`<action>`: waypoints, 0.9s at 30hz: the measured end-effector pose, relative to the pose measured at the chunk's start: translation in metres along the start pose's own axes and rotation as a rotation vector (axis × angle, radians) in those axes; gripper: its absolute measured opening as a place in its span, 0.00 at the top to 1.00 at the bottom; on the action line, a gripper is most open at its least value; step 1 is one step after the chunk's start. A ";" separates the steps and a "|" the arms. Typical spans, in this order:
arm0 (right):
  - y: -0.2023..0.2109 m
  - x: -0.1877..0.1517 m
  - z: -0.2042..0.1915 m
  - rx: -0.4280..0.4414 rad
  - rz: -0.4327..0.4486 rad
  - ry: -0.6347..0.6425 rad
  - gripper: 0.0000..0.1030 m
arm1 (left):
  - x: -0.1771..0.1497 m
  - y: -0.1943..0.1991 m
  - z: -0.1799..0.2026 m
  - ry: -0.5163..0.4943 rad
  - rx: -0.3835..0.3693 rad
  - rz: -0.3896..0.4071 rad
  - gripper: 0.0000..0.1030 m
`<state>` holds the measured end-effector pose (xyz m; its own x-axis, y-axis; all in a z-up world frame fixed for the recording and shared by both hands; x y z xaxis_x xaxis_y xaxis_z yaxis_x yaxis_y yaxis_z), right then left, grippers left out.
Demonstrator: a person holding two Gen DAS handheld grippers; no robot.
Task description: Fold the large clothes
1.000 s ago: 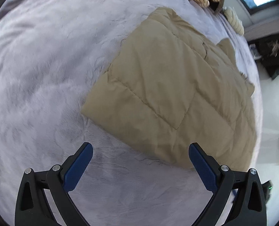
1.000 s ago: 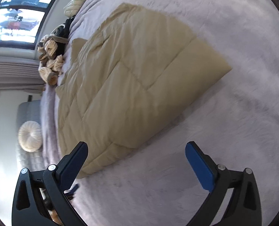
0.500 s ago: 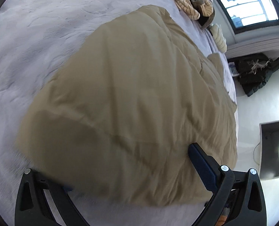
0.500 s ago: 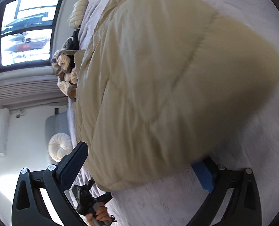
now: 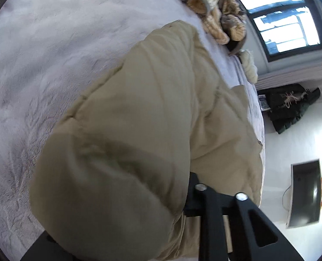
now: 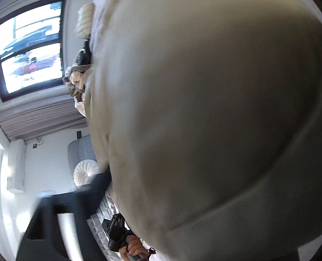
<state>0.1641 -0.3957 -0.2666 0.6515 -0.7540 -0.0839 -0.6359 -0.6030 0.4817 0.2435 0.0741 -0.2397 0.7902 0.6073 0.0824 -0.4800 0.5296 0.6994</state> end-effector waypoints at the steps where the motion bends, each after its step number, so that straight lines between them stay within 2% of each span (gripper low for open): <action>1: 0.001 -0.001 0.001 0.013 -0.005 -0.001 0.58 | -0.002 0.005 0.006 -0.018 -0.007 0.009 0.80; 3: 0.005 -0.002 -0.002 0.034 -0.007 0.012 0.70 | -0.002 0.017 0.014 -0.026 -0.029 0.016 0.82; 5: 0.010 -0.005 -0.008 0.056 -0.007 0.033 0.74 | -0.003 0.032 0.020 -0.026 -0.060 0.020 0.84; 9: 0.024 -0.012 -0.024 0.075 -0.002 0.106 0.76 | -0.012 0.060 0.028 -0.063 -0.109 0.011 0.84; 14: 0.047 -0.041 -0.024 0.058 -0.008 0.146 0.77 | -0.033 0.091 0.018 -0.077 -0.123 -0.033 0.84; 18: 0.069 -0.077 -0.013 0.042 -0.007 0.127 0.77 | -0.061 0.121 -0.009 -0.090 -0.091 -0.098 0.84; 22: 0.091 -0.127 0.007 0.028 -0.014 0.090 0.77 | -0.085 0.150 -0.039 -0.107 -0.047 -0.150 0.84; 27: 0.106 -0.174 0.041 -0.009 -0.001 0.024 0.76 | -0.115 0.165 -0.073 -0.157 0.048 -0.219 0.84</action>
<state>-0.0337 -0.3393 -0.2361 0.6622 -0.7466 -0.0638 -0.6312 -0.6016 0.4894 0.0454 0.1352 -0.1856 0.9242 0.3805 0.0317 -0.2757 0.6076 0.7449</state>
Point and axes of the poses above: each gripper's, at about its wrist camera, not at the fingertips, and y roughly against the way its jaws point, z to its right, x to its top, the point moved 3 cm from there along -y, roughly the way its jaws point, and after that the axes turned 7 degrees about y, right-handed, at the moved point
